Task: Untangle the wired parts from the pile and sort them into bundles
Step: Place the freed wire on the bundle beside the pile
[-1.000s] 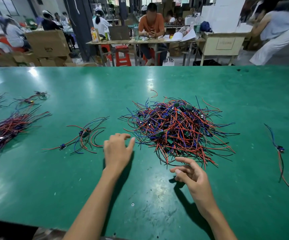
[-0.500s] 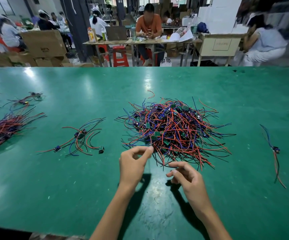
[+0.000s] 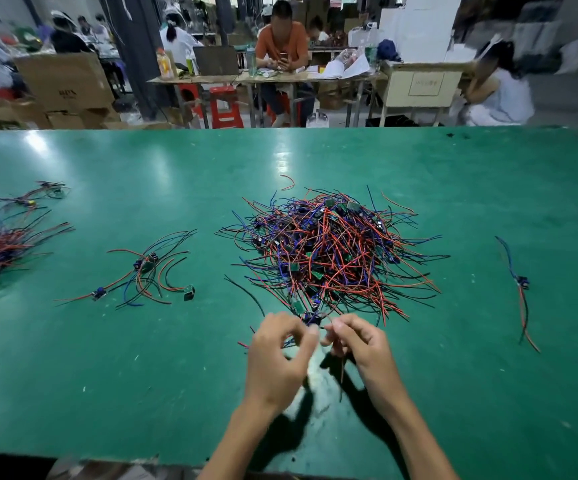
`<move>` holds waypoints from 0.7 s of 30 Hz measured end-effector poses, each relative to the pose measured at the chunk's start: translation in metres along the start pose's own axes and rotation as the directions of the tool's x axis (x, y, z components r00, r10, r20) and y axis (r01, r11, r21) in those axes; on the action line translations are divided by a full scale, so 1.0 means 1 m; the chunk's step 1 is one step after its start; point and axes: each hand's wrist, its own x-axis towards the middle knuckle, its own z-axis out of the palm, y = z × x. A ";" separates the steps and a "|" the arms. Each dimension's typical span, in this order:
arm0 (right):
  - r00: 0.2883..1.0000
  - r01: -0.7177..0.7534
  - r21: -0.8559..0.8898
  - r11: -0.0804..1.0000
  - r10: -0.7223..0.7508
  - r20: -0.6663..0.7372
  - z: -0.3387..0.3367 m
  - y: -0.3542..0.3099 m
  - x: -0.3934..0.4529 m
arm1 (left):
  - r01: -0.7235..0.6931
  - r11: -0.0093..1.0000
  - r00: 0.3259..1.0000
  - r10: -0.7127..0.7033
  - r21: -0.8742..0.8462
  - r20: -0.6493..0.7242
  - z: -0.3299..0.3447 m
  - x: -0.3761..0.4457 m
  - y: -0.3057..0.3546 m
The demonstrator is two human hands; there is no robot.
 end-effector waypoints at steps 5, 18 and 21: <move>0.996 0.028 -0.006 1.000 -0.027 0.079 -0.005 0.003 0.000 | 0.389 0.851 0.889 -0.447 0.352 0.101 -0.001 0.043 -0.009; 0.991 0.044 -0.081 0.996 -0.054 -0.126 0.000 0.009 0.003 | 0.371 0.792 0.922 -0.375 -0.485 0.094 -0.004 0.063 0.013; 0.970 0.046 -0.189 0.981 -0.089 -0.225 0.001 0.011 0.004 | 0.348 0.719 0.933 -0.326 -0.602 0.150 -0.013 0.074 0.029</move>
